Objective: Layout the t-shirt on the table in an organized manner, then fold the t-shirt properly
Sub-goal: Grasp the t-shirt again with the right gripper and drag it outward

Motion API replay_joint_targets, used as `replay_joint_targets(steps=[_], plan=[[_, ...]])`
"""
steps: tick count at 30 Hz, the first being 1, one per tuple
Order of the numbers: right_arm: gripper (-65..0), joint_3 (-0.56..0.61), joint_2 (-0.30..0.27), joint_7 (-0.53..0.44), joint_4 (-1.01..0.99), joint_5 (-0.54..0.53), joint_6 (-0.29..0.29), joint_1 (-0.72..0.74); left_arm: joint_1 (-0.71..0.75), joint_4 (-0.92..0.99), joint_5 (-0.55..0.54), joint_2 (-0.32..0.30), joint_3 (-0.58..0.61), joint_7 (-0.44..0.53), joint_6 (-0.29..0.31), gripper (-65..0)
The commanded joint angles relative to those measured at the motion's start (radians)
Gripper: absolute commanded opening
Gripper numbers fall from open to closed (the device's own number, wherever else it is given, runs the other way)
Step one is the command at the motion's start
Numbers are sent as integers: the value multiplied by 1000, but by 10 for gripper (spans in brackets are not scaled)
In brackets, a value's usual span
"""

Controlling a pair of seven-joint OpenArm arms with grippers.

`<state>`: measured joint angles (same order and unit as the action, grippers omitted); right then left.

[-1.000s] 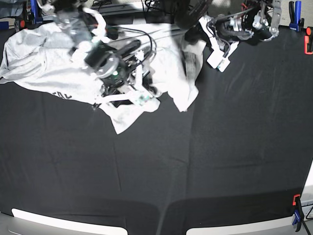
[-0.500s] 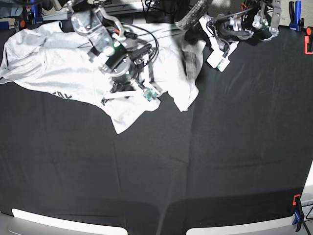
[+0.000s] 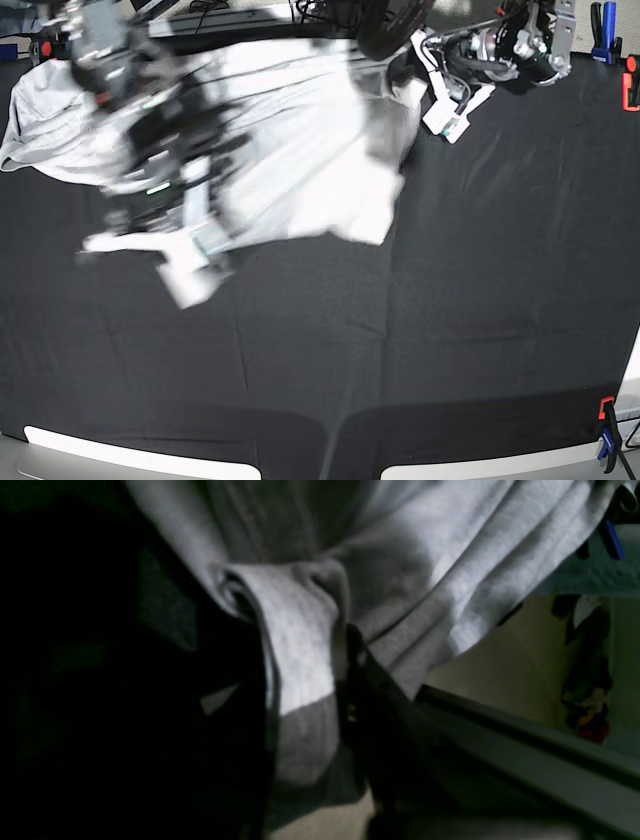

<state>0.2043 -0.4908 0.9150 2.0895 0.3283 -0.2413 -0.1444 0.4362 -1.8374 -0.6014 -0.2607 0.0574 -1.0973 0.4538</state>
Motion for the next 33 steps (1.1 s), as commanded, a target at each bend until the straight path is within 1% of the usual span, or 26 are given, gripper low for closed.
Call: replay_joint_targets(steps=[1, 4, 7, 10, 12, 13, 15, 16, 17, 18, 23, 24, 26, 27, 28, 29, 33], plan=[[-650, -58, -18, -9, 16, 2, 17, 12, 0, -18, -2, -6, -5, -6, 3, -650], [-650, -218, -24, -11, 16, -75, 16, 11, 13, -18, -2, -6, -5, -5, 3, -650], [-650, -359, -24, -8, 12, -179, 16, 11, 37, -18, -1, -6, -5, -5, 3, -650], [-650, -462, -24, -2, -10, -270, 13, 11, 63, -18, -1, -6, -5, -2, 3, -650], [-650, -511, -24, 23, -37, -280, 13, 11, 77, -18, 0, -6, -5, -2, 3, -650], [-614, -533, -24, 40, -51, -280, 12, 11, 80, -18, 0, -6, -5, -2, 3, -650], [-484, -574, -24, 70, -82, -280, 7, 11, 82, -18, 0, -6, -5, -2, 3, -650], [-439, -593, -24, 80, -100, -280, 6, 11, 81, -18, -1, -6, -5, -2, 3, -650], [-411, -612, -24, 84, -118, -280, 6, 11, 82, -18, -1, -6, -5, -1, 3, -650], [-403, -630, -24, 88, -136, -280, 6, 11, 82, -18, -1, -6, -5, -2, 3, -650], [-404, -715, -24, 80, -196, -280, 6, 11, 82, -18, -1, -6, -5, 3, 3, -650], [-404, -728, -24, 74, -196, -280, 5, 11, 82, -18, -1, -6, -5, 3, 3, -599], [-404, -741, -24, 48, -196, -281, 1, 11, 81, -18, -1, -6, -5, 6, 3, -442], [-404, -741, -24, 34, -196, -283, 1, 11, 79, -18, -1, -6, -5, 10, 3, -387], [-404, -741, -24, 23, -196, -297, -2, 11, 77, -18, -1, -6, -5, 11, 3, -362], [-404, -741, -24, 15, -196, -329, -16, 11, 76, -20, 0, -6, -5, 13, 3, -357], [-404, -741, -24, -18, -196, -499, -135, 11, 74, -58, 0, -6, -5, 3, 3, -357]])
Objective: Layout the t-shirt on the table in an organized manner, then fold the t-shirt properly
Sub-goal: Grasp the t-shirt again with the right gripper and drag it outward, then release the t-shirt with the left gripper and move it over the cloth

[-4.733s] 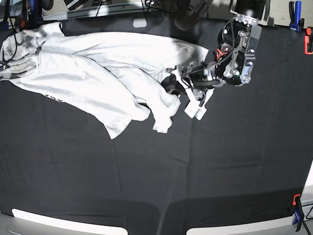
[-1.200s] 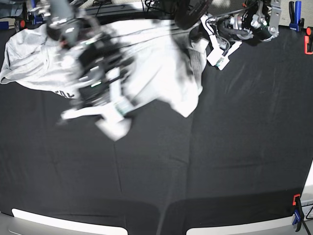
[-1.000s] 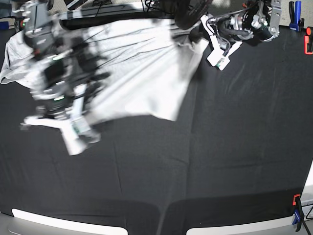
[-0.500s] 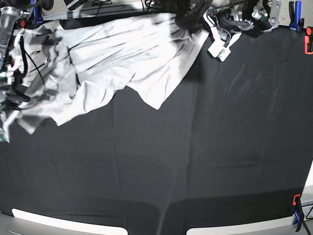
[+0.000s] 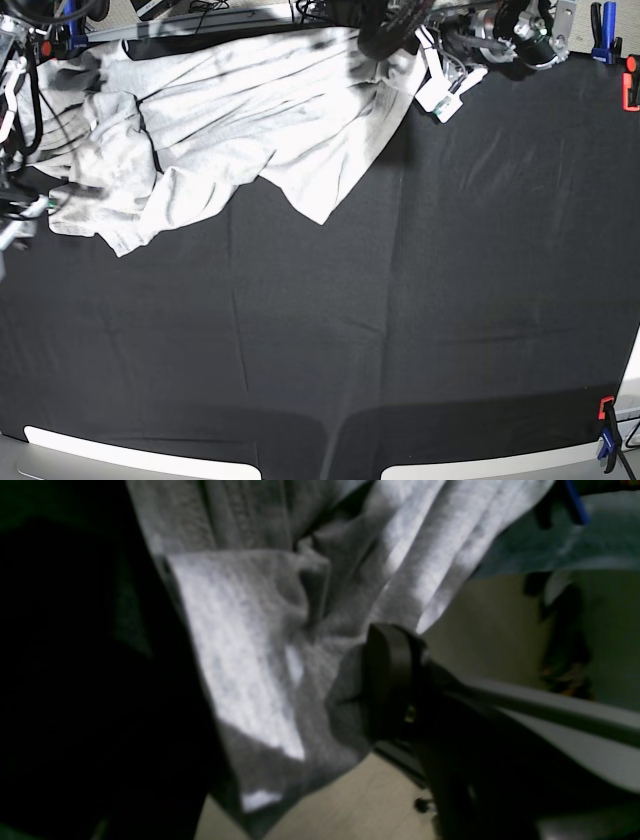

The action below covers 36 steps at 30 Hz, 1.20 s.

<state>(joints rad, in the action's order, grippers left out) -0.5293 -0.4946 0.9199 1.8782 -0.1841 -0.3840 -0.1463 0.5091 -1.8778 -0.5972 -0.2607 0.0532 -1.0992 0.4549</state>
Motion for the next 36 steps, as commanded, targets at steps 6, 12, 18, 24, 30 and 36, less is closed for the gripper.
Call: replay_joint_targets(steps=[6, 12, 18, 24, 30, 36], plan=[[-404, -7, -20, -41, 16, -85, -25, 13, 1, -112, 113, -6, -1, -32, -73, -357], [-404, -7, -20, -41, 16, -81, -26, 13, 1, -150, 394, -6, -1, 106, -169, -357], [-404, -8, -20, 40, 16, 6, -28, 12, -28, -187, 384, -6, -1, 143, -198, -357], [-404, -39, -20, 39, 16, 55, -29, -51, -102, -323, 208, -6, -1, 29, -182, -357], [-404, -142, -18, 36, 16, 54, -29, -140, -231, -332, 91, -5, 0, 169, -167, -357], [-404, -273, -18, 16, 16, 50, -28, -194, -349, -154, -28, -2, 1, 155, -154, -358]])
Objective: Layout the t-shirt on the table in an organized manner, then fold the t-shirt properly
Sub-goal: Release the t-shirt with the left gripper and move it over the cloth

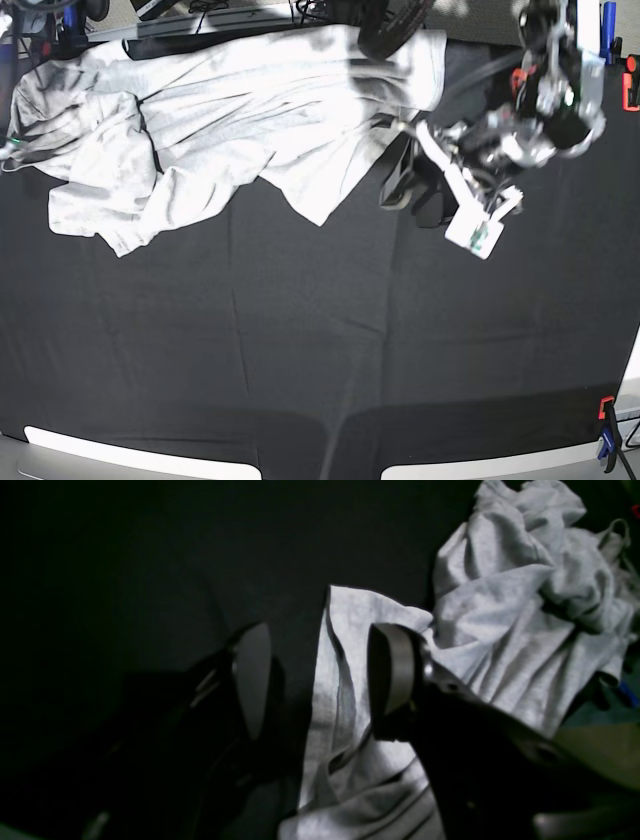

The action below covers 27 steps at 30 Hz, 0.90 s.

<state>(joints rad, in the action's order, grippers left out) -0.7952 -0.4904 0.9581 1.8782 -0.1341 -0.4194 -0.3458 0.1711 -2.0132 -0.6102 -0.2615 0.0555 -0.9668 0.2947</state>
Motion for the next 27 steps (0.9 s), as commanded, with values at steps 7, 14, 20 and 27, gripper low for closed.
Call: replay_joint_targets(steps=[7, 14, 20, 27], plan=[[-404, -37, -22, -18, 16, -65, 6, 5, -174, 258, -206, 95, 0, -83, 124, -357], [-404, -37, -22, -18, 16, -87, 6, 5, -306, 558, -195, 214, 0, -148, 224, -357], [-404, -37, -22, -15, 16, -87, 6, 5, -391, 821, 20, 225, 0, 5, 230, -357], [-404, -37, -22, -16, 16, -87, 6, 5, -434, 987, -40, 229, 0, -38, 231, -357]])
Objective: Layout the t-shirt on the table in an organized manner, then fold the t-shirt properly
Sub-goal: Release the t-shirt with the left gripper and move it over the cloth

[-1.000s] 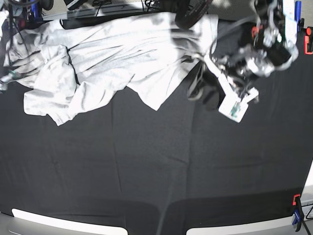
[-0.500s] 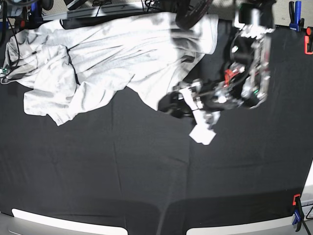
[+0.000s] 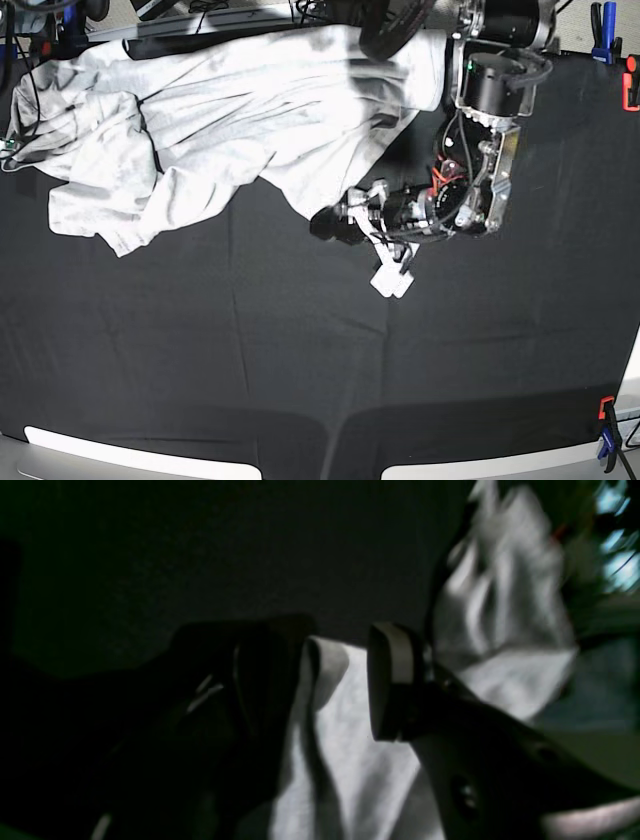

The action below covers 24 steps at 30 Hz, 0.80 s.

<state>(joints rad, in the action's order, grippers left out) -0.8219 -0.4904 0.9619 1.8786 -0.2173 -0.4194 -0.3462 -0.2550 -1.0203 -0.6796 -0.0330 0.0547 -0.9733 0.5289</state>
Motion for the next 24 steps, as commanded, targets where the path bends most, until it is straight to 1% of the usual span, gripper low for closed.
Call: replay_joint_targets(steps=[1, 3, 4, 7, 9, 14, 15, 17, 18, 20, 21, 24], plan=[[-404, -10, -22, -20, 15, -4, 6, 5, -7, 2, 0, 2, 1, -63, 5, -357], [-404, -10, -22, -23, 15, -4, 6, 5, 0, 6, -37, 6, 1, -111, 49, -357], [-404, -10, -22, -24, 15, -4, 6, 5, 3, 6, -36, 6, 1, -121, 68, -358], [-404, -10, -22, -31, 15, -28, 6, 5, 8, 6, -36, 17, 1, -137, 74, -358], [-404, -10, -22, -30, 15, -69, 6, 5, 8, 6, -36, 24, 1, -133, 74, -358], [-404, -10, -22, -31, 15, -190, 6, 6, 8, 6, -27, 68, 1, -125, 84, -367], [-404, -10, -22, -36, 15, -214, 6, 6, 8, 6, -19, 75, 1, -122, 97, -382], [-404, -8, -22, -65, 14, -249, 6, 6, 6, 6, 21, 80, 1, -94, 105, -438], [-404, -6, -22, -86, 13, -264, 5, 6, 5, 6, 42, 80, 1, -78, 105, -482], [-404, 5, -22, -124, -1, -270, 5, 16, 3, 6, 78, 79, 1, -50, 104, -615], [-404, 12, -22, -133, -18, -269, 5, 27, 3, 6, 79, 79, 1, -48, 104, -650], [-404, 23, -23, -139, -125, -254, 5, 98, 3, 6, 77, 80, 1, -47, 104, -650]])
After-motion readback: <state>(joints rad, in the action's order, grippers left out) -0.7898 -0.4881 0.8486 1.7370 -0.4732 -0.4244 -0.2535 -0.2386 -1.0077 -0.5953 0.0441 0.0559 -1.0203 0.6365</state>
